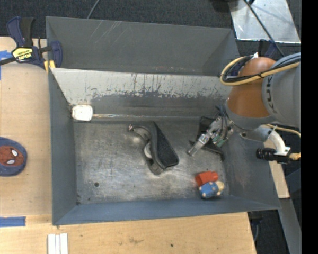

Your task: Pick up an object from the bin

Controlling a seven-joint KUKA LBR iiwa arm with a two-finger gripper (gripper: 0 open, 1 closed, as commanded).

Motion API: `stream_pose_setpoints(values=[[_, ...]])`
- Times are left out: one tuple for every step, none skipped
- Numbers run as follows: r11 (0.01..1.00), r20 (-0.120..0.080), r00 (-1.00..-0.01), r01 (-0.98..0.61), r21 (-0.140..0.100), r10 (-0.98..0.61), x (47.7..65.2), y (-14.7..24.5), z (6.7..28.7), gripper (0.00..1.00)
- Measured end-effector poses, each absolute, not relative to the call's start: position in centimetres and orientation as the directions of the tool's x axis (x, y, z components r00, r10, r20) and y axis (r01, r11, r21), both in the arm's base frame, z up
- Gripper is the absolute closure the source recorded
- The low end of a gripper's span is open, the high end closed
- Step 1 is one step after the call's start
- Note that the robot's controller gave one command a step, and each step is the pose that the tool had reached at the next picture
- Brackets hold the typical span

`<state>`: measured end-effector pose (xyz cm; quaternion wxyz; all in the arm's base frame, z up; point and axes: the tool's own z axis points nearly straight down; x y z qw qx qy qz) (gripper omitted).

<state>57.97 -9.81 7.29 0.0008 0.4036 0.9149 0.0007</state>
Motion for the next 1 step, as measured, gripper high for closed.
stream_pose_setpoints(values=[[0.677,-0.003,-0.677,0.736,0.002,0.736,58.08,-9.83,7.46,0.00]])
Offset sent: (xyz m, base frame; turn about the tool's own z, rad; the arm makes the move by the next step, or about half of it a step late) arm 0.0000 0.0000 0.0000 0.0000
